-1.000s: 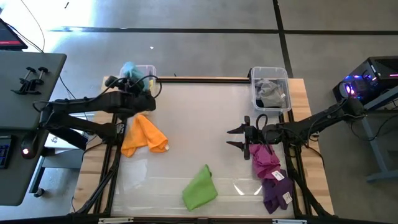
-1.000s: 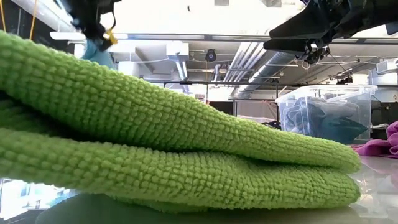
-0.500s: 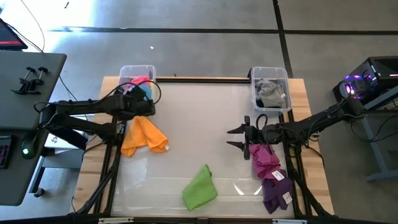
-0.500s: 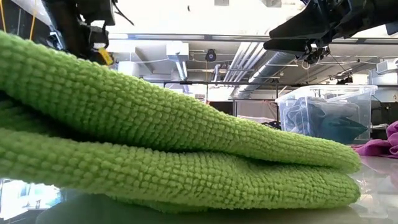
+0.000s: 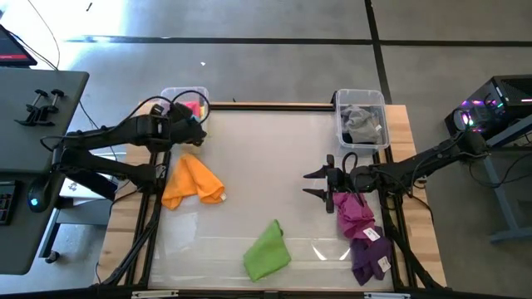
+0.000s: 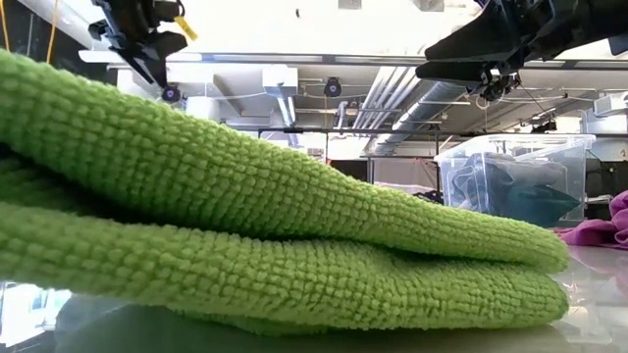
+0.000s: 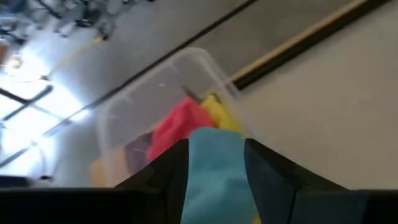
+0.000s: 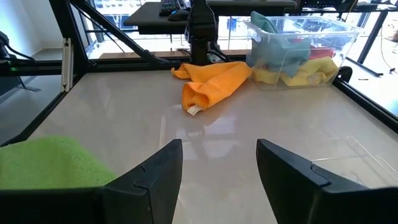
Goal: Sort towels by color in basket
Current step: Put the orange towel into the left transparent bin
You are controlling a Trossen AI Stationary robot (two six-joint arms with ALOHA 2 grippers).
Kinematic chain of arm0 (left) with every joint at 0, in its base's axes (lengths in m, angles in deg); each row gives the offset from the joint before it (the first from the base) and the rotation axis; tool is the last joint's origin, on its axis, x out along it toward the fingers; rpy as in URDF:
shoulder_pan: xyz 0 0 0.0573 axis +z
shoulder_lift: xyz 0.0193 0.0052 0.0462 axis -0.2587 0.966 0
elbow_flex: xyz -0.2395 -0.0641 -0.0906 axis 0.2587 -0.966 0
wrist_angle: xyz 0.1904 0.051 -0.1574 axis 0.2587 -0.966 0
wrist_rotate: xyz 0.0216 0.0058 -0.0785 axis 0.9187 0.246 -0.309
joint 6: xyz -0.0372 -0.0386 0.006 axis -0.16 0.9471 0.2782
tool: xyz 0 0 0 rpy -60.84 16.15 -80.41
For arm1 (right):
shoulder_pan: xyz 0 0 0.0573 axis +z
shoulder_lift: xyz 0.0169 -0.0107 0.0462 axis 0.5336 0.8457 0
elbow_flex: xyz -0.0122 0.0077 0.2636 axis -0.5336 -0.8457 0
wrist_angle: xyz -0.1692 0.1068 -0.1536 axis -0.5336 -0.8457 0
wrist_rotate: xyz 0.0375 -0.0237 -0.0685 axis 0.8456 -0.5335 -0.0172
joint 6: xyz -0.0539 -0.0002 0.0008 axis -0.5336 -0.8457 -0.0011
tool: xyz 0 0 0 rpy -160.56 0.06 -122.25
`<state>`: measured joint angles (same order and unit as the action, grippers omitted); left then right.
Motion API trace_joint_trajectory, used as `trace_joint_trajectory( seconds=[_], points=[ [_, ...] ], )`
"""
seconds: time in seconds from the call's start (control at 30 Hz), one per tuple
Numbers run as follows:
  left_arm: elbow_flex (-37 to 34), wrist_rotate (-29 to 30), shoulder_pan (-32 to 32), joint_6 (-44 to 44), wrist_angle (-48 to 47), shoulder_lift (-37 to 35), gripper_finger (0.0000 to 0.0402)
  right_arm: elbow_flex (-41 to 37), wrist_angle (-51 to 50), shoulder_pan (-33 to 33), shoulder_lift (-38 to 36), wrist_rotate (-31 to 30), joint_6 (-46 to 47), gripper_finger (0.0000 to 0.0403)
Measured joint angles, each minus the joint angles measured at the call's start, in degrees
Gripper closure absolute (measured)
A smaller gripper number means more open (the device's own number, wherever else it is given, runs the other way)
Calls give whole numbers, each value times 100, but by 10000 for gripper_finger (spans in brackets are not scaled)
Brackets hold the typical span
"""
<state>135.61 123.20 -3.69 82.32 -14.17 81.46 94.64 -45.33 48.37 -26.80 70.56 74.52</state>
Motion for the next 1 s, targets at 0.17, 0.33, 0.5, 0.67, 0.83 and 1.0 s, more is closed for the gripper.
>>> trace_joint_trajectory(
  seconds=[0.17,0.33,0.5,0.67,0.83,1.0],
  points=[
    [-131,-593,-435,268,18,4,261,0,-48,0,0,0,10,203],
    [-162,-1875,-1188,477,67,22,262,0,-59,0,0,0,6,203],
    [-162,-2595,-2369,1201,70,202,262,0,-62,0,0,0,10,203],
    [-162,-2437,-3471,1929,64,595,262,0,-61,-2,0,0,8,203],
    [-345,-1232,-4223,2900,76,1160,262,0,-83,-1,0,0,14,203],
    [-1043,-1041,-4461,4566,75,1601,261,0,-151,0,0,0,8,203]
  ],
)
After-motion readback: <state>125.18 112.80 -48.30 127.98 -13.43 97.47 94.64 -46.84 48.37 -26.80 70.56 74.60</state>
